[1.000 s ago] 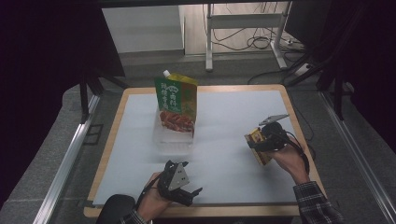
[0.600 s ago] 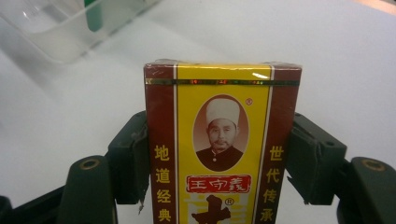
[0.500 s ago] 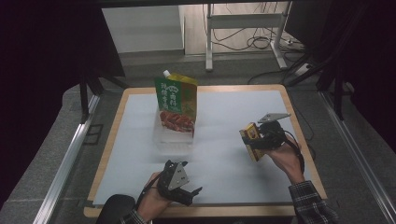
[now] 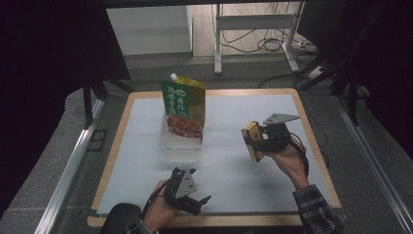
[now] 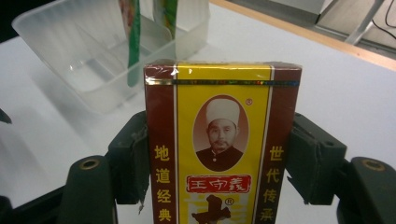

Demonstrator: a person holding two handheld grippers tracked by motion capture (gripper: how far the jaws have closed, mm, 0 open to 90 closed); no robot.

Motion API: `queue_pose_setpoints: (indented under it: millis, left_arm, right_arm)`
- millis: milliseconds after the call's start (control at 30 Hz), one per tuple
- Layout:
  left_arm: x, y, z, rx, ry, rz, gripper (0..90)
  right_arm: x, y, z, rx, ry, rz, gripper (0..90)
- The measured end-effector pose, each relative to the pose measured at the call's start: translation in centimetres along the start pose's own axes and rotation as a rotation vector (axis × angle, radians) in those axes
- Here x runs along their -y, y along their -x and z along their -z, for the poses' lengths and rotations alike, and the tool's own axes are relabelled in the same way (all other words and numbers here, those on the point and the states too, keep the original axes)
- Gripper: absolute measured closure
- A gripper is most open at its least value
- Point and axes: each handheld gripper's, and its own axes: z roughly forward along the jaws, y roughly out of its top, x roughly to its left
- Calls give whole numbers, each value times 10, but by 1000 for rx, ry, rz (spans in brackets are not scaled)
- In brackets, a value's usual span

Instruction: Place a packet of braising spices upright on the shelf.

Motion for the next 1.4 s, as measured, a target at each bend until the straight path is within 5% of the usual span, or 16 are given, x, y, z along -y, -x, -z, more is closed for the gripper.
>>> queue_pose_setpoints:
  millis: [500, 1400]
  left_arm:
    - [0, 1, 0, 8, -3, -14, 45]
    - [-1, 1, 2, 16, 7, -14, 45]
  right_arm:
    - [-24, -16, -14, -72, 107, 21, 320]
    - [-59, -51, -56, -165, 194, 75, 320]
